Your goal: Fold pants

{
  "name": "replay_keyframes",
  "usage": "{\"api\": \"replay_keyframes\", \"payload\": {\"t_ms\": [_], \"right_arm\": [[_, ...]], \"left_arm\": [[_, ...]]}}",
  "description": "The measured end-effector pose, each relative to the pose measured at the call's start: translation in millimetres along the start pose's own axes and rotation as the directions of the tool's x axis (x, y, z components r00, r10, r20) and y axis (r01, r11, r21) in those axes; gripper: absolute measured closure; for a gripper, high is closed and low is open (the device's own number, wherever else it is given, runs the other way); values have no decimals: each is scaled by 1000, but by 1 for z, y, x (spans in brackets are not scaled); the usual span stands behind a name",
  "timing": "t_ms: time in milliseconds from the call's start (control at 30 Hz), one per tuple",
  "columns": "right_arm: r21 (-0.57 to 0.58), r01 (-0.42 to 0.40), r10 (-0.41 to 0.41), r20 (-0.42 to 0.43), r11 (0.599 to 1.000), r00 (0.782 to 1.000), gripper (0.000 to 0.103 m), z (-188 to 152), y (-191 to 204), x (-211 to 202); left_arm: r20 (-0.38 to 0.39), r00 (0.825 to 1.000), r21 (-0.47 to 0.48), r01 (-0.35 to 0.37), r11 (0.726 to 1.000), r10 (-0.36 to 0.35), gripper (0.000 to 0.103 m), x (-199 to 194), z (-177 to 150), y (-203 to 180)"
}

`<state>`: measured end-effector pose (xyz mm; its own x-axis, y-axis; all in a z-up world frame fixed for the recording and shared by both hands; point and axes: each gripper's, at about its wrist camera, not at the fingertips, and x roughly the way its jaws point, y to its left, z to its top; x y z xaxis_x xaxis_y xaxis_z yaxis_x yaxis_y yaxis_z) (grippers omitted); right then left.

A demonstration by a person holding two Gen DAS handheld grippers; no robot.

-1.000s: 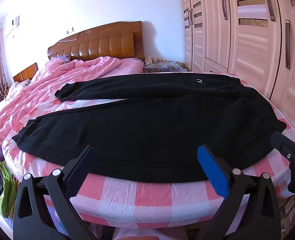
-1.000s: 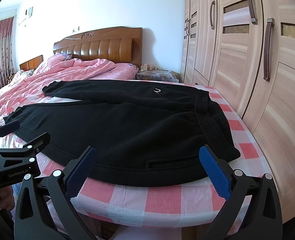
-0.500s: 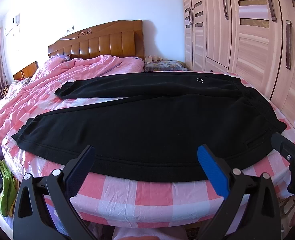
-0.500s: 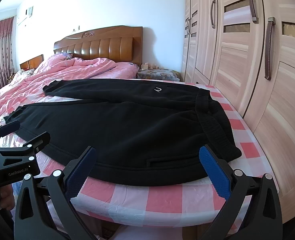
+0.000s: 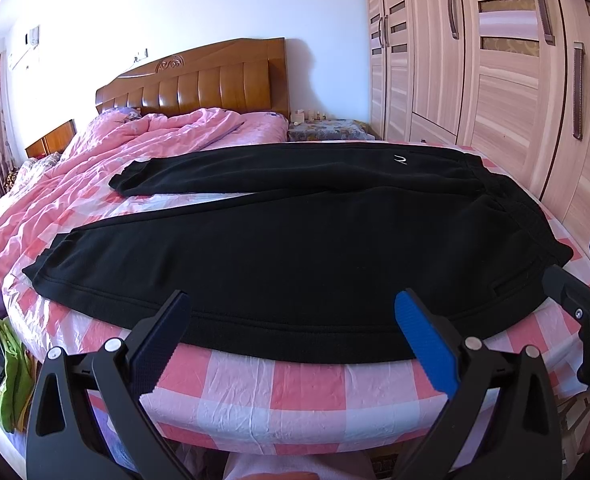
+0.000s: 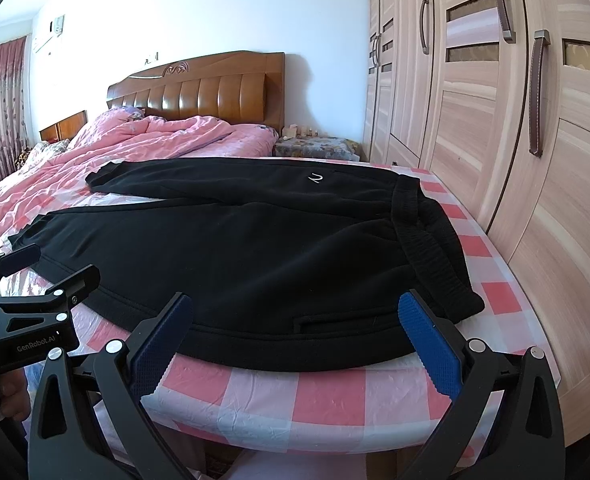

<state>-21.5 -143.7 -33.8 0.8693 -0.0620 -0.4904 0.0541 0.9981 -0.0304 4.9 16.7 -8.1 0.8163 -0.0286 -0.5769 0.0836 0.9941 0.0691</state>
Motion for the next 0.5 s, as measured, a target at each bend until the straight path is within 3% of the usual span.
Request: {"api": "replay_keyframes", "payload": {"t_ms": [333,500], "right_arm": [[1,2,-2,-1,1000,1000,4,-1,-3,2],[-23,9,-10,-26,1000,1000,4,3,-11,13]], "left_arm": [[-2,1000,4,0,1000,0,1,-3,-2,2],[-38,999,-23,-12,1000,11,1,2,-4,7]]}}
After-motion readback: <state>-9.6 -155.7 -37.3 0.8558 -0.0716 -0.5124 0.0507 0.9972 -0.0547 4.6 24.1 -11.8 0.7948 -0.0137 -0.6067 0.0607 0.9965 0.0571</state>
